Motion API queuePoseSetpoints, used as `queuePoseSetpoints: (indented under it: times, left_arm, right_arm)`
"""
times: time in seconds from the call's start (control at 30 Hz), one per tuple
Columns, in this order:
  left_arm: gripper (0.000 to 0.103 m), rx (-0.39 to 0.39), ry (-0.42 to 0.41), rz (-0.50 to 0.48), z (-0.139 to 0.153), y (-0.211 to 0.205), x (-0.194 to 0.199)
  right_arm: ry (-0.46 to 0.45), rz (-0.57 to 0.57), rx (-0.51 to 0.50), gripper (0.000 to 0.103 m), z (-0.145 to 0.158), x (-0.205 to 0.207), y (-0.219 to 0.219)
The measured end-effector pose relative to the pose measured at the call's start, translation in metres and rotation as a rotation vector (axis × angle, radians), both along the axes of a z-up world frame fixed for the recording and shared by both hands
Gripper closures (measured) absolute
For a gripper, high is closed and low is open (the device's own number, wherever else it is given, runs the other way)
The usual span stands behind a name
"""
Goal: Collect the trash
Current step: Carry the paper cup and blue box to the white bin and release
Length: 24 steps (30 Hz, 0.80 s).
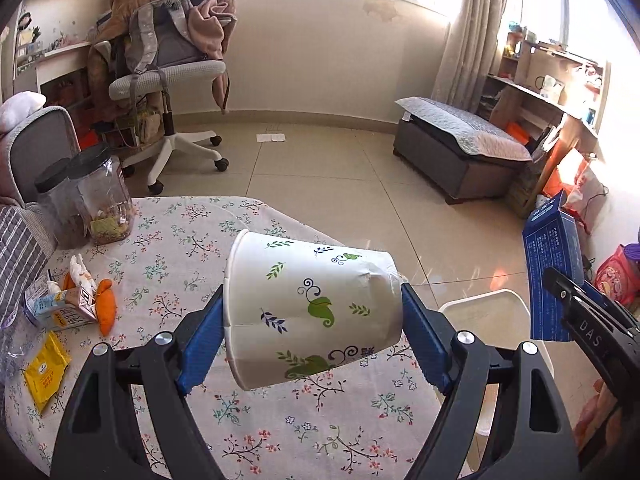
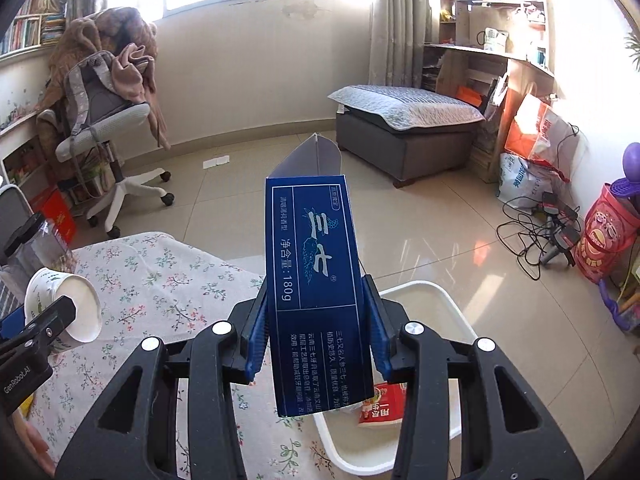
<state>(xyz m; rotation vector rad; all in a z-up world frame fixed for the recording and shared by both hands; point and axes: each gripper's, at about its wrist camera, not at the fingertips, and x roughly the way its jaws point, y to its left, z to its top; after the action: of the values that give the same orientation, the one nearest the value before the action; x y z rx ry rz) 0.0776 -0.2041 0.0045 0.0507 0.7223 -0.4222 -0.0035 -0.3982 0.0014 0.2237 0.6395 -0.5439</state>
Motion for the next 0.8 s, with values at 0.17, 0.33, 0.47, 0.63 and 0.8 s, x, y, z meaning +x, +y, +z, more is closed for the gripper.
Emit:
queuePoseSetpoints:
  times: [0.17,0.33,0.47,0.63,0.8]
  left_arm:
    - [0.023,0.000,0.012,-0.067,-0.004,-0.036,-0.003]
    - [0.023,-0.001,0.026,-0.129,-0.007,-0.069,-0.008]
    - [0.023,-0.008,0.047,-0.173,-0.009,-0.096,-0.012]
    - [0.023,-0.031,0.079,-0.239,-0.010,-0.129,-0.015]
    - [0.023,-0.055,0.126,-0.296,-0.012,-0.156,-0.019]
  right_arm:
    - [0.022,-0.096,0.048,0.030,-0.010,-0.014,-0.031]
    - [-0.036,-0.226,0.025,0.008,-0.003,-0.038,-0.054]
    - [-0.053,-0.329,0.014,0.007,-0.001,-0.053,-0.070]
    - [-0.063,-0.443,-0.008,0.007,0.002,-0.071,-0.086]
    - [-0.099,-0.518,0.023,0.007,0.004,-0.090,-0.103]
